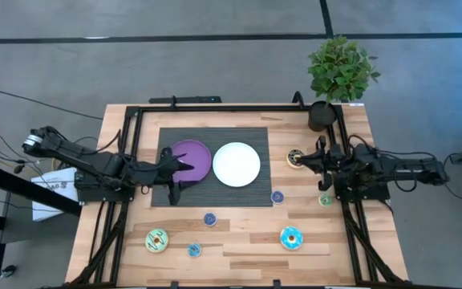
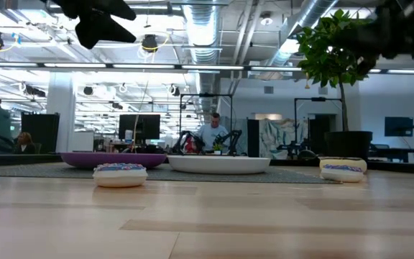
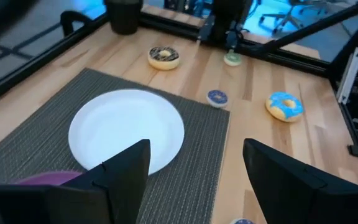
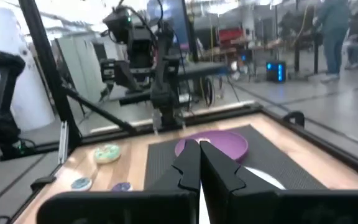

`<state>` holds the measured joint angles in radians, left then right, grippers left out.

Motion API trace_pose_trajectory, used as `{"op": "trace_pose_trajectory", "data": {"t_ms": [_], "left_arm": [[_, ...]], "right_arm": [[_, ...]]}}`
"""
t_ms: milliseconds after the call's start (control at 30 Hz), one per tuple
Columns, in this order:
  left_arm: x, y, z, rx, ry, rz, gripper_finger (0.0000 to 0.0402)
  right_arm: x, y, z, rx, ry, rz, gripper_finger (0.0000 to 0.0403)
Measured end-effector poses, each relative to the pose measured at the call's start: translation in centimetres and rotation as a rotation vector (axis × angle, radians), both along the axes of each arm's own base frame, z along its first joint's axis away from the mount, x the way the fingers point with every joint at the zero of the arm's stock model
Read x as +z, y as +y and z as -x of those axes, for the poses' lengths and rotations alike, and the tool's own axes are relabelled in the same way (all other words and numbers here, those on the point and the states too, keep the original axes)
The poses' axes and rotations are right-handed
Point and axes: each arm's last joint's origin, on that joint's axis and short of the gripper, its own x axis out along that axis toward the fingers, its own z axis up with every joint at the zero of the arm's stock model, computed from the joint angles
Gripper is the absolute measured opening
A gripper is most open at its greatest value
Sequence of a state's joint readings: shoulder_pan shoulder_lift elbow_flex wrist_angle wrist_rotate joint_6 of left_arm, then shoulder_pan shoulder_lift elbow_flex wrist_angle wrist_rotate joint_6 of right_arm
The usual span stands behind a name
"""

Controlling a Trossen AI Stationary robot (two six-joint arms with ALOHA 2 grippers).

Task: Pick & Place donuts
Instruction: Put the large brown donut on the white plate

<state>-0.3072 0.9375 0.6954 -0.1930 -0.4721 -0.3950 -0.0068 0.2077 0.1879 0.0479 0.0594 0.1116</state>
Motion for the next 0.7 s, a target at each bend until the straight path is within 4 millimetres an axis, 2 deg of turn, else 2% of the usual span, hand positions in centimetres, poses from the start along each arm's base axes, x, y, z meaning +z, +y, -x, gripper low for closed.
{"op": "trace_pose_trajectory", "data": {"t_ms": [233,333,500,700], "left_arm": [[-0.7,-0.5,0.3,-0.065,0.016,-0.045,0.0251],[-0.7,-0.7,0.4,-0.092,0.022,-0.076,0.0251],[-1.0,-0.8,0.6,-0.109,0.062,-0.121,0.0251],[-1.4,-0.6,0.8,-0.078,0.102,-0.15,0.0251]], "right_arm": [[4.0,0.1,-3.5,-0.063,0.171,-0.022,0.0],[5.0,0.0,-5.4,-0.12,0.303,-0.119,0.0],[4.4,-0.7,-7.3,-0.229,0.516,-0.381,0.0],[1.8,-1.8,-7.2,-0.412,0.726,-0.717,0.0]]}}
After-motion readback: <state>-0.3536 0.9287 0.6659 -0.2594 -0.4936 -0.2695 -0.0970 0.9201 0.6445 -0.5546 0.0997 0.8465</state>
